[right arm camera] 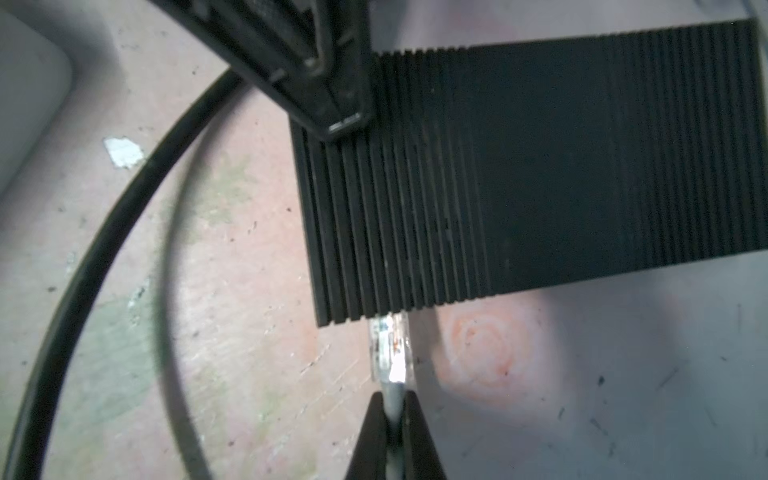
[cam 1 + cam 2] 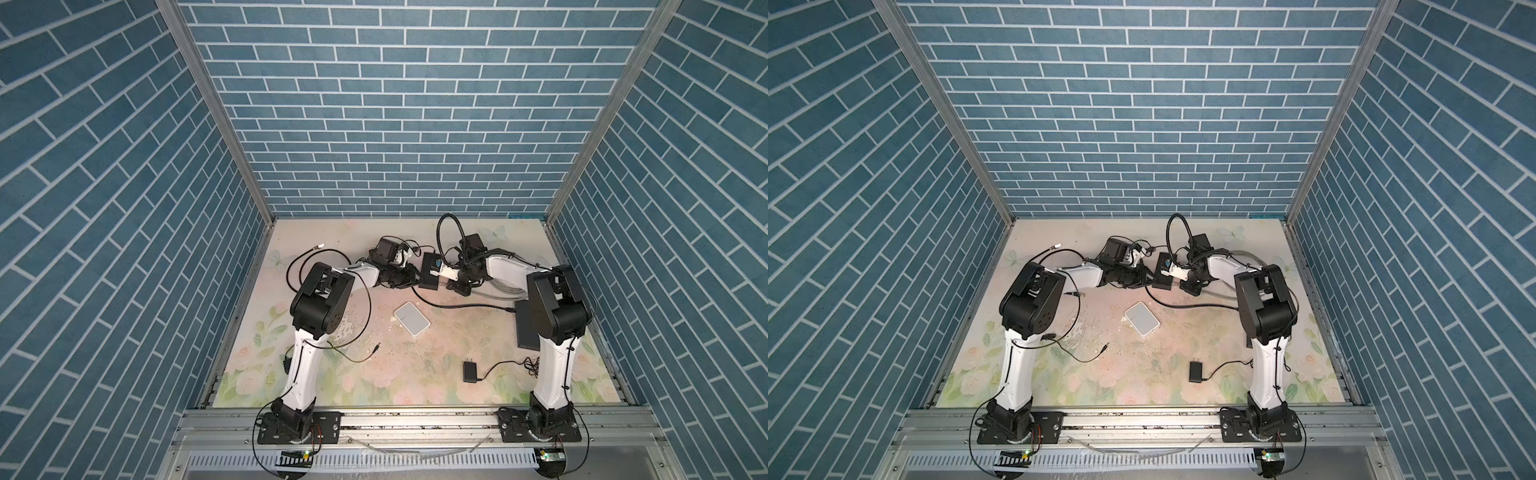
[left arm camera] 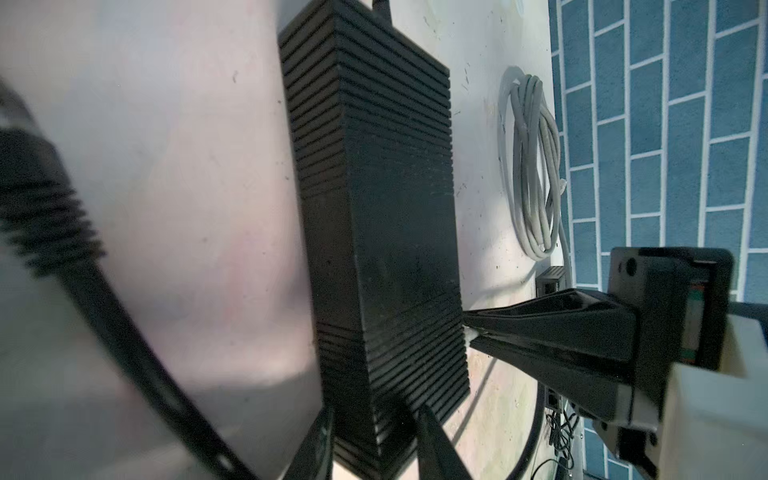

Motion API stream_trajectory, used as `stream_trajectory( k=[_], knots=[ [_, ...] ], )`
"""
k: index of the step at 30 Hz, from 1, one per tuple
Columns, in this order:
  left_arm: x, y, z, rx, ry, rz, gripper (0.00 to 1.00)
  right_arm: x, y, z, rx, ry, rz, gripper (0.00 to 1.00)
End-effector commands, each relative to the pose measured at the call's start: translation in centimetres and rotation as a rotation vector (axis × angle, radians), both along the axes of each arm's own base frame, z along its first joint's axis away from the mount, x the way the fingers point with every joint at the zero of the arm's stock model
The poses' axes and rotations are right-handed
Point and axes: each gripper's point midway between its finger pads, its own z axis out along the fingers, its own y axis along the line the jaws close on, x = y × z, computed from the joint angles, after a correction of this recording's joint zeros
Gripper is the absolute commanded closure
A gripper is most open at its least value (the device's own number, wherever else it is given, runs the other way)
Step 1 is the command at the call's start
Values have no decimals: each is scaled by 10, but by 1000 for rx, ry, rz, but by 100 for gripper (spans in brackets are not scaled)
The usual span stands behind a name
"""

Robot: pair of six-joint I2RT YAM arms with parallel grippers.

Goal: Insert the plug into the switch port

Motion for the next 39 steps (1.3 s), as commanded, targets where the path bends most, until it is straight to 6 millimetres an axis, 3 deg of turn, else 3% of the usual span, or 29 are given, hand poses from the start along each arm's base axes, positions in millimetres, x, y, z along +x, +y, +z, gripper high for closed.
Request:
stream_trajectory(
  k=[1,6,13,20,29,39],
  knots=[
    [-17,-25,10,-74,10,-113,66,-3,34,27,153,-52,102,95],
    [-22,-34,16,-131,29,-164,66,-12,41,32,191,-28,152,94],
    [-27,-30,18,-90,19,-212,65,-6,38,18,114,-39,164,95],
    [-31,-43,20,-145,31,-232,66,-7,52,25,191,-40,172,95],
    [-37,-43,20,-196,56,-223,66,-20,66,33,299,3,209,95],
    [-47,-46,21,-226,72,-232,66,-11,73,30,354,5,164,95]
  ],
)
